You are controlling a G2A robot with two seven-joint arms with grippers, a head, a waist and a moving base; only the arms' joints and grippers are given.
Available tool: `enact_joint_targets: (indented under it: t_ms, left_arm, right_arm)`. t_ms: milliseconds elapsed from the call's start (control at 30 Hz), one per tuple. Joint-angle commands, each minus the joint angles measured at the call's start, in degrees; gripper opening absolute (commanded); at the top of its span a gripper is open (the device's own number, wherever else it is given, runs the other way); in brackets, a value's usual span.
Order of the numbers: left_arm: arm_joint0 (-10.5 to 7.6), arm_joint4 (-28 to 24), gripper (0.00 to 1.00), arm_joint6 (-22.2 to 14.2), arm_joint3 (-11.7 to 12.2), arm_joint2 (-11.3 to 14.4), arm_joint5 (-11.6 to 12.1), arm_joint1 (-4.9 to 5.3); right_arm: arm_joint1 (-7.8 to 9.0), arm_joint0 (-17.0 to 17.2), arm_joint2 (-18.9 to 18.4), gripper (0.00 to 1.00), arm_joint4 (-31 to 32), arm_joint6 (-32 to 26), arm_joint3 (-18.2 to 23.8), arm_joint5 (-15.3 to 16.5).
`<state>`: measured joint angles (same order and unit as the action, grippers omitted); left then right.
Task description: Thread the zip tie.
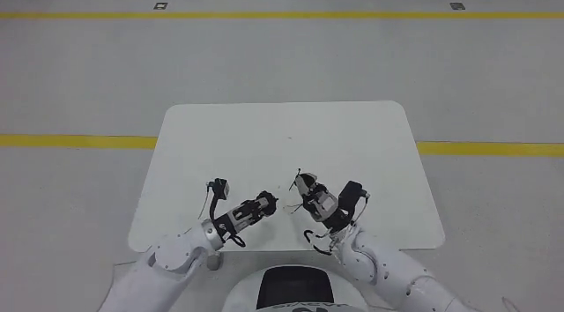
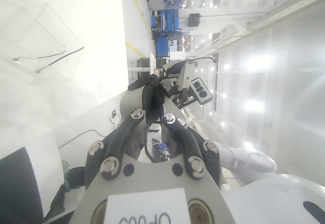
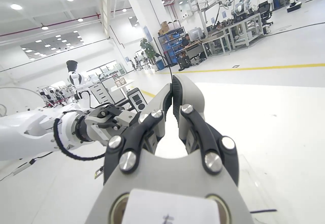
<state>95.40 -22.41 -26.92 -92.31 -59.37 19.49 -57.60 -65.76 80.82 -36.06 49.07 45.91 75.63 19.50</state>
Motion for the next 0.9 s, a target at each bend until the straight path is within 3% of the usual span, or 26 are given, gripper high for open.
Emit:
enact_joint_targets:
  t_ms: [0,333,567,867]
  left_arm:
    - [-0.20,0.57,0.00,1.10,0.10,0.93,-0.01,-0.40]
    - [-1.34,2.20,0.00,4.73,1.62,2.79,-0.01,-1.99]
    - [-0.72,2.66,0.00,7.02,1.67,1.68,-0.01,-2.55]
    - [0.31,3.18,0.00,7.29,1.27,0.36,-0.01,-2.97]
  right_arm:
    - [-0.45,-0.40,0.77,0.00,-0.02,0.84,-1.02,-0.02]
    - [-1.64,-1.74,3.22,0.00,-0.01,4.29,-3.79,-0.02]
    - [-1.72,-1.16,2.33,0.00,0.07,2.73,-2.70,-0.80]
    - [-1.98,0.37,0.18,0.00,1.72,1.08,-1.80,-0.07]
